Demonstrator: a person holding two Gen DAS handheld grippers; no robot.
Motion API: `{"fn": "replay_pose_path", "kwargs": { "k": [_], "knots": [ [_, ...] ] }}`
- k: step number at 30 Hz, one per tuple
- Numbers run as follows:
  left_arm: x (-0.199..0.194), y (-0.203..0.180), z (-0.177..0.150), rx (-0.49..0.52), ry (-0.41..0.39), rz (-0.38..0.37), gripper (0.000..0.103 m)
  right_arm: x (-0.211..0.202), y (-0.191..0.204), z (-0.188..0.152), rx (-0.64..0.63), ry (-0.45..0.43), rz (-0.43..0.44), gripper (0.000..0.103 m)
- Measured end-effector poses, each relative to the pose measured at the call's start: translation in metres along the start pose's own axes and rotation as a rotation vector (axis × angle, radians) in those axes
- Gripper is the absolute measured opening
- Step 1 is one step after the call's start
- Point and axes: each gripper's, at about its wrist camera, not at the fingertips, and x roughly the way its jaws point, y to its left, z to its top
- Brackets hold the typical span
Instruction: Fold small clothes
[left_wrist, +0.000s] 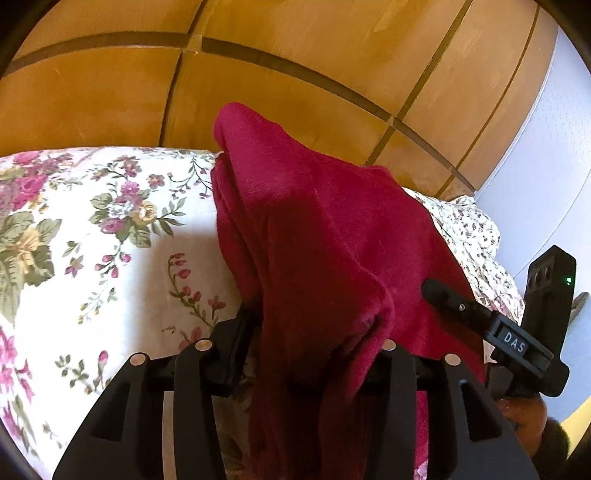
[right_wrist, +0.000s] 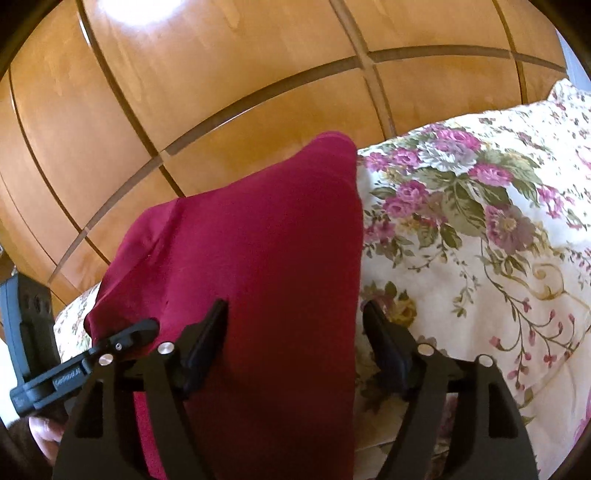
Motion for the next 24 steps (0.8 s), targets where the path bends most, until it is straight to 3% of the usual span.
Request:
{"fn": "replay_pose_path", "kwargs": {
  "k": [6, 10, 13, 16, 18, 21, 24],
  "knots": [
    [-0.022, -0.005, -0.010, -0.009, -0.030, 0.028, 0.044, -0.017, 0.005, -0.006, 0.008, -0.038, -0.004, 0.081],
    [-0.028, -0.018, -0.019, 0.052, -0.036, 0.076, 0.044, -0.045, 0.011, -0.028, 0.003, -0.064, -0.017, 0.081],
    [-0.023, -0.012, -0.022, 0.033, -0.019, 0.093, 0.046, -0.043, 0.011, -0.038, 0.001, -0.002, -0.110, 0.082],
    [-0.024, -0.008, -0.022, 0.010, -0.011, 0.088, 0.046, -0.038, 0.002, -0.037, 0.047, 0.023, -0.082, 0.085],
    [-0.035, -0.013, -0.023, 0.021, -0.036, 0.091, 0.046, -0.042, -0.003, -0.038, 0.062, -0.004, -0.053, 0.085],
    [-0.066, -0.023, -0.019, 0.014, -0.144, 0.055, 0.046, -0.062, -0.021, -0.042, 0.152, -0.103, 0.000, 0.087],
    [-0.086, -0.037, -0.005, 0.027, -0.226, 0.099, 0.046, -0.067, -0.043, -0.045, 0.270, -0.136, 0.029, 0.087]
  ]
}}
